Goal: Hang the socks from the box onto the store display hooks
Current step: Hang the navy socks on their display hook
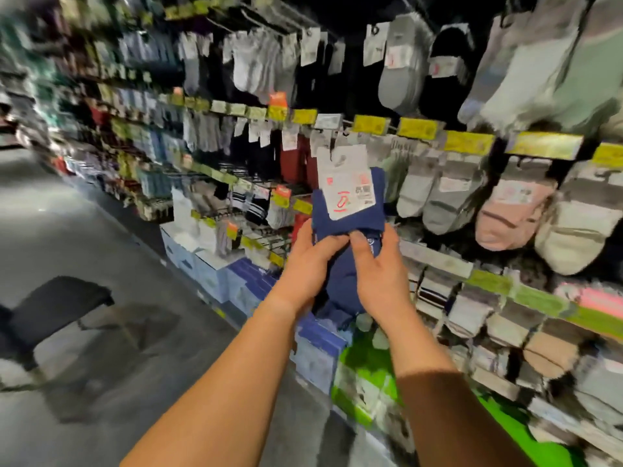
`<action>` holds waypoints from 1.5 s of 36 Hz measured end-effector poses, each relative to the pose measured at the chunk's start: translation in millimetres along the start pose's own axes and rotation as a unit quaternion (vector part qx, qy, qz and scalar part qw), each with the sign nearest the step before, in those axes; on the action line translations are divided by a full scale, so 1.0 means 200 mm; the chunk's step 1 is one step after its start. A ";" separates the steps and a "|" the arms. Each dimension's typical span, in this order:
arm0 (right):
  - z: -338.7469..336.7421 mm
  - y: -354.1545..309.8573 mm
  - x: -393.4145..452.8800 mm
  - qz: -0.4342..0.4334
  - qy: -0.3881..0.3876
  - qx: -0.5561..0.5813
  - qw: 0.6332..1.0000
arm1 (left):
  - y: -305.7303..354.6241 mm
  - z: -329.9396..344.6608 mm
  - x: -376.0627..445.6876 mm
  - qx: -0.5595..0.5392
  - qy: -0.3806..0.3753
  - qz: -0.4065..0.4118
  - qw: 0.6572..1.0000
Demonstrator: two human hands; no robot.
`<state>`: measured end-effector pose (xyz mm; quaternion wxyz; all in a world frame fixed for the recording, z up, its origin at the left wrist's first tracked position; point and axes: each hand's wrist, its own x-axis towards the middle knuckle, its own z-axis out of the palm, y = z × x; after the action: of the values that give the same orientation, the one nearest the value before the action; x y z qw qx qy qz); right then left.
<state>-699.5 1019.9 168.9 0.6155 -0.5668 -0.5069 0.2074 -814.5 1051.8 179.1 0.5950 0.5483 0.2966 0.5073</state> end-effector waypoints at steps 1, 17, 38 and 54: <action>0.07 0.00 0.07 -0.004 0.007 0.004 1.000 | 0.02 -0.06 0.09 -0.006 -0.006 -0.013 1.000; 1.03 0.09 0.95 -0.008 0.088 -0.025 0.996 | 0.00 -0.83 1.31 -0.050 -0.105 0.000 0.993; 1.92 0.06 1.76 -0.021 0.279 -0.050 0.959 | 0.11 -1.49 2.42 -0.116 -0.251 -0.011 0.961; 1.71 0.05 2.10 0.000 0.252 0.048 0.967 | 0.08 -1.39 2.71 -0.126 -0.291 0.013 0.948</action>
<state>-822.8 1538.8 270.3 0.7495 -0.5710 -0.3248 0.0819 -903.5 1651.2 241.8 0.7127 0.5969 0.0370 0.3666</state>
